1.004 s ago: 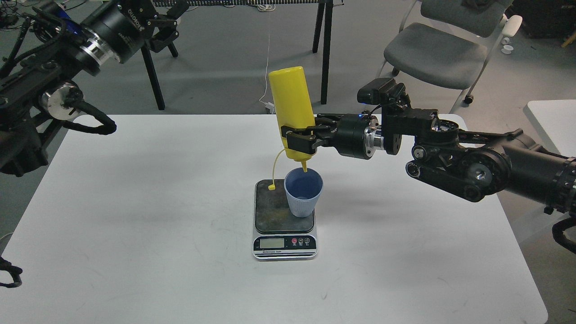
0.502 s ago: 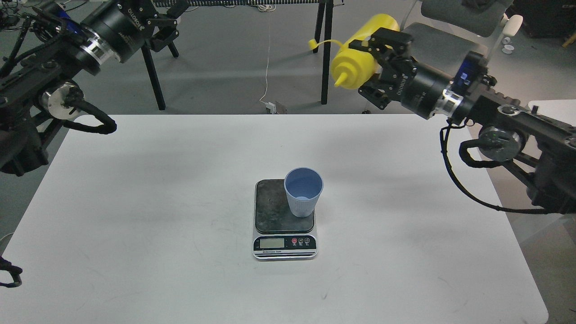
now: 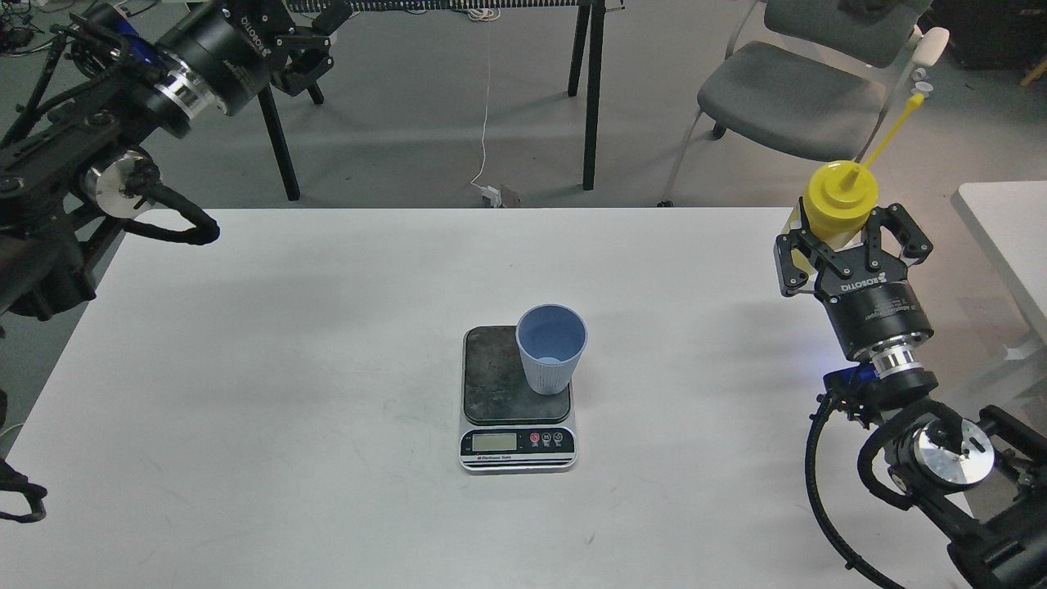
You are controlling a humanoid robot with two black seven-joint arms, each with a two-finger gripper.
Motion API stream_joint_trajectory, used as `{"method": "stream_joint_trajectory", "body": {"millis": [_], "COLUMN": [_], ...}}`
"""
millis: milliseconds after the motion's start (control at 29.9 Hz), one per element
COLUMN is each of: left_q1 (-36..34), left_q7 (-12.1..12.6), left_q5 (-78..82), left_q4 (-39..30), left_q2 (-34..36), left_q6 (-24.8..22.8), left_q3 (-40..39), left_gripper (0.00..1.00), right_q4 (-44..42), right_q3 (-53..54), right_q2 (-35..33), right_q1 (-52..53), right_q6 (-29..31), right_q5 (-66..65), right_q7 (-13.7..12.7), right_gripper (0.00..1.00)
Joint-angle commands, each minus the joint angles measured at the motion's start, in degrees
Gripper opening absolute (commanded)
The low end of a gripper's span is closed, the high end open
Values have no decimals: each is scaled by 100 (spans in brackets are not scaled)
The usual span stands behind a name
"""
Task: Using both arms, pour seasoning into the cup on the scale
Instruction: 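Raise the bottle upright and carry it back toward its spot, then lower the yellow bottle onto the table and open the right gripper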
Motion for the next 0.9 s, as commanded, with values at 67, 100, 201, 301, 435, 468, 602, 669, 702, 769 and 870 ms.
{"method": "stream_joint_trajectory", "body": {"millis": [67, 100, 201, 301, 435, 468, 602, 669, 702, 769, 870], "left_q1": [1, 10, 10, 10, 1, 1, 1, 10, 10, 10, 10], "left_q7": [-1, -1, -1, -1, -1, -1, -1, -1, -1, -1, -1], "left_q5": [34, 34, 42, 42, 51, 51, 51, 51, 51, 51, 51], "left_q4": [12, 12, 12, 12, 12, 12, 12, 12, 12, 12, 12], "left_q2": [33, 24, 6, -2, -11, -11, 6, 6, 6, 15, 15], "left_q6": [0, 0, 0, 0, 0, 0, 0, 0, 0, 0, 0], "left_q3": [24, 24, 33, 33, 33, 33, 42, 42, 42, 42, 42], "left_gripper": [99, 99, 99, 99, 99, 99, 99, 99, 99, 99, 99], "right_q4": [-20, -64, -458, -994, -1452, -1497, -1515, -1523, -1541, -1611, -1874], "right_q3": [82, 160, 354, 355, 293, 293, 188, 170, 170, 152, 152], "right_q2": [99, 125, 222, 397, 827, 898, 1179, 1302, 1355, 1426, 1540], "right_q1": [-207, -207, -172, -137, -102, -84, 30, 39, 48, 48, 92], "right_q6": [-1, -1, -1, -1, -1, -1, -1, -1, -1, -1, -1], "right_q5": [-80, -80, -80, -80, -89, -89, -141, -168, -176, -185, -220], "right_q7": [287, 305, 288, 253, 191, 165, 156, 165, 165, 165, 182], "right_gripper": [21, 21, 22, 22, 22, 22, 23, 23, 23, 23, 24]}}
